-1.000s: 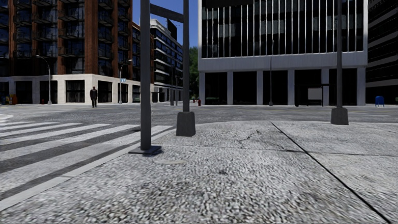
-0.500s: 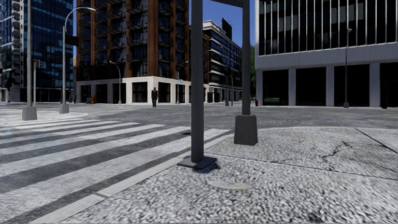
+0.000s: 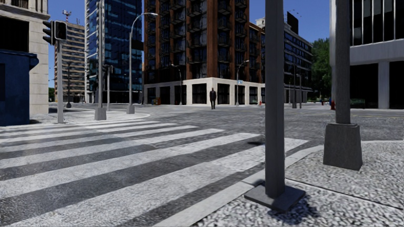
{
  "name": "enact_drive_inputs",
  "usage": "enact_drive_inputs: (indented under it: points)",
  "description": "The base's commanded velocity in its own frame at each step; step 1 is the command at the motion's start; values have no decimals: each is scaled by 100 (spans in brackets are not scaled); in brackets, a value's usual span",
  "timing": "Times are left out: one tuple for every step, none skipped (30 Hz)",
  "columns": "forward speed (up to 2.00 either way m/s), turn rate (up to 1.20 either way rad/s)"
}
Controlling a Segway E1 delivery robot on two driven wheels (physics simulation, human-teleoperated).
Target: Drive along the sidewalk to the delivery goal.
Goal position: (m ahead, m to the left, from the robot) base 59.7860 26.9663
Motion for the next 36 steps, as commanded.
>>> enact_drive_inputs:
  points:
    - [155, 66]
    - [155, 66]
    - [155, 66]
    - [155, 66]
    - [155, 66]
    - [155, 66]
    - [155, 66]
    - [152, 66]
    - [149, 66]
    - [147, 66]
    - [146, 60]
    - [145, 56]
    - [144, 56]
    - [144, 55]
    - [144, 55]
    - [144, 55]
    - [143, 55]
    - [142, 46]
    - [141, 30]
    - [140, 0]
    - [138, 0]
    - [133, 0]
    - [129, 0]
    - [126, 0]
    - [125, 0]
    - [124, 0]
    - [124, 0]
    - [124, 0]
    - [124, 0]
    - [124, 0]
    - [124, 0]
    - [124, 0]
    - [124, 0]
    - [124, 0]
    - [124, 0]
    - [124, 0]
